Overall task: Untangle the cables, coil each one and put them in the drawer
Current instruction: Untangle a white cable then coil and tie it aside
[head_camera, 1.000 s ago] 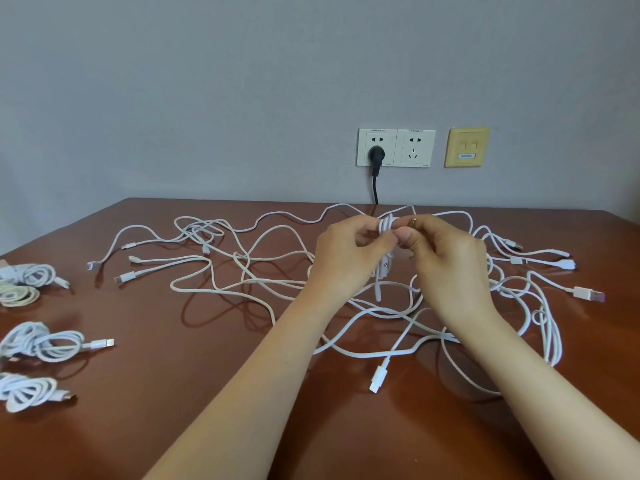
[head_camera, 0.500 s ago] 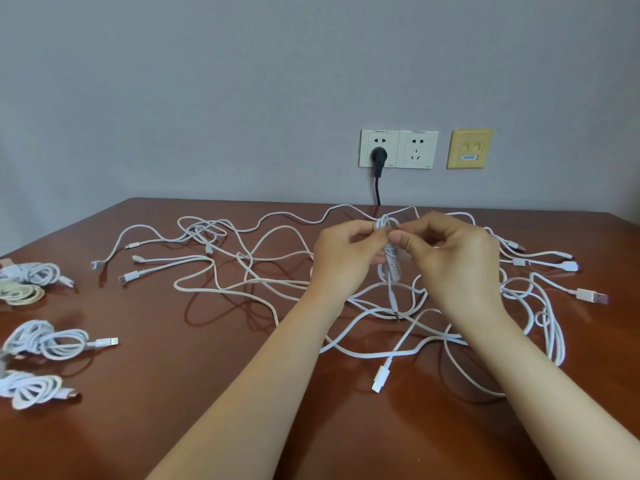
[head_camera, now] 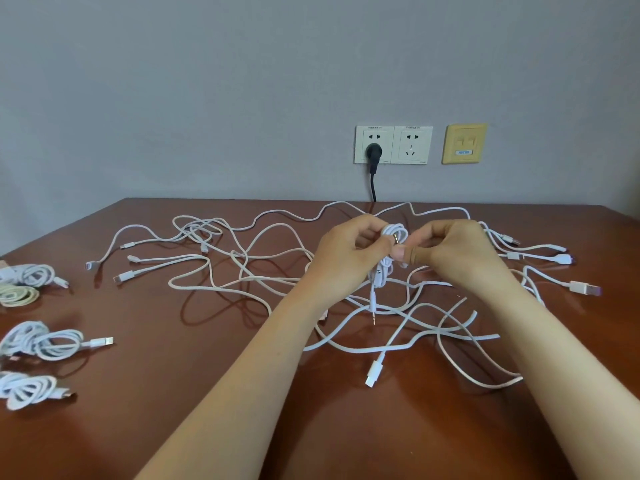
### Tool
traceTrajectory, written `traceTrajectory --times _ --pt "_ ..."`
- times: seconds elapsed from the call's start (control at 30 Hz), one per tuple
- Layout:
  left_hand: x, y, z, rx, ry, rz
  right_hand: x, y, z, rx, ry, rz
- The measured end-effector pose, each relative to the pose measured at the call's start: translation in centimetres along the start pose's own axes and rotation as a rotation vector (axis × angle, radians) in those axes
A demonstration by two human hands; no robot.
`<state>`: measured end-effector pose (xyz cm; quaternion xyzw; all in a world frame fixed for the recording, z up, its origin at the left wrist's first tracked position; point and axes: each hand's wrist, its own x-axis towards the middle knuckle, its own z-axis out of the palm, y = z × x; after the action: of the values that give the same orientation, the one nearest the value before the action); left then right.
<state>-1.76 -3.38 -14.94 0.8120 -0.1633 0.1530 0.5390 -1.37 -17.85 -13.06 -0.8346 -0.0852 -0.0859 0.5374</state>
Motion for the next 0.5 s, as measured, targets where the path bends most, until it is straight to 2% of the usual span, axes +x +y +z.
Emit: traceTrajectory --times 0.37,0.5 --pt "-0.35 0.29 -0.34 0.104 -0.094 0.05 0.11 0.45 -0.12 0.218 -0.258 0.235" --pt "-0.32 0.0 -0.12 0.12 -0.069 0.069 0.27 0.61 0.0 0.221 -0.241 0.264"
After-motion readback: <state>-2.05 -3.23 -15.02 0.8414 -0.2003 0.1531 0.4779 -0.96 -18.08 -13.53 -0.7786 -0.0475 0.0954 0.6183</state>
